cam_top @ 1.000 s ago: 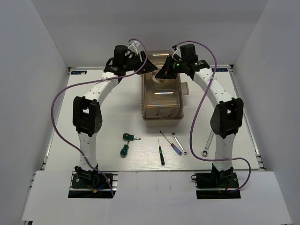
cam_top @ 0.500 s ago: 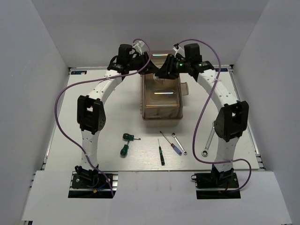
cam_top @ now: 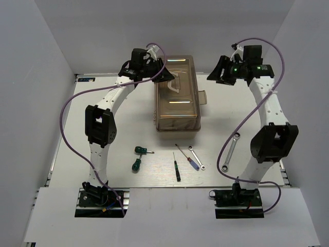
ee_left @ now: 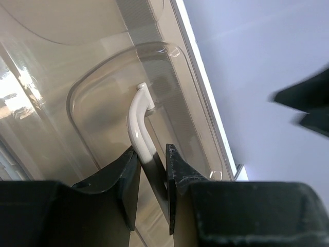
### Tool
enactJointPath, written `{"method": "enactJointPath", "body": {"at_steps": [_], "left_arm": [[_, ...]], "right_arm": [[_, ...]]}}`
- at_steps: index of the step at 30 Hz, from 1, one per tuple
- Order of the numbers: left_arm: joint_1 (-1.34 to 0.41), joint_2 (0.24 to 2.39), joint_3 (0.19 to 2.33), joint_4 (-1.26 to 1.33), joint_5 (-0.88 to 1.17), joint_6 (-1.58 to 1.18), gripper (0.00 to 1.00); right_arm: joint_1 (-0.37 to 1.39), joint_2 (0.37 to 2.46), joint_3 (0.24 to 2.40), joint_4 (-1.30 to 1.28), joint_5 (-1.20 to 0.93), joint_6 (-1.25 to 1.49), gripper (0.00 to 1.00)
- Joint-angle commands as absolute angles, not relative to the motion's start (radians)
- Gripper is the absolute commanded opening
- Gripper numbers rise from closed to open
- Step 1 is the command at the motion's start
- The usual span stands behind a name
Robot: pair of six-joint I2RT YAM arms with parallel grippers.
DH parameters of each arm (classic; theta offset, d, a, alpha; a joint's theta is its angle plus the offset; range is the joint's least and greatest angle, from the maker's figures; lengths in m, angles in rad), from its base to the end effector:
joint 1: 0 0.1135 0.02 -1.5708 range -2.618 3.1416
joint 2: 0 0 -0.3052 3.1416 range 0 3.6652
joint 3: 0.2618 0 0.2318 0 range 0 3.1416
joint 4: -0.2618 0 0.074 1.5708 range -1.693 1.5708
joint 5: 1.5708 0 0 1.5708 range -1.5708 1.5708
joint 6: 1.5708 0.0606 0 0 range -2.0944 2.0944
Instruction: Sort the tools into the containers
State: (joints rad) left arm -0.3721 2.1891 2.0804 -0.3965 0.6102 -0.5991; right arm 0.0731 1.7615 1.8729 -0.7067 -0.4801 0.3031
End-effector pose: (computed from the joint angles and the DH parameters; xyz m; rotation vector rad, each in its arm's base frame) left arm 0.4850 -0.2266 0.3377 0.1548 2.2043 -1.2031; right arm 0.3964 0.0571 0.4260 -0.0308 2.1807 0.7346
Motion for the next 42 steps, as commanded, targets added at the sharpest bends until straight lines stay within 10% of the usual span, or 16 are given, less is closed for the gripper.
{"method": "enactJointPath", "body": {"at_steps": [1, 15, 19, 24, 42], "left_arm": [[-0.403, 2.212, 2.086, -0.503, 0.586, -0.509, 0.06], [-0.403, 2.203, 2.117, -0.503, 0.586, -0.551, 0.00], [-0.403, 2.194, 2.126, -0.515, 0.586, -0.551, 0.00], [-0.403, 2.194, 2.149, -0.515, 0.586, -0.571, 0.00], [-0.250, 1.836, 2.017, -0.693, 0.259, -0.526, 0.00]], "right_arm": [[0.061, 1.850, 1.812, -0.785, -0.501, 0.206, 0.66], [0.054, 2.150, 1.911, -0.778, -0.594, 0.137, 0.70], [0.048, 2.206, 1.917, -0.764, -0.704, 0.161, 0.52], [0.034, 2.226, 1.894, -0.707, -0.804, 0.190, 0.00], [-0.098, 2.174, 1.907, -0.589, -0.667, 0.190, 0.00]]}}
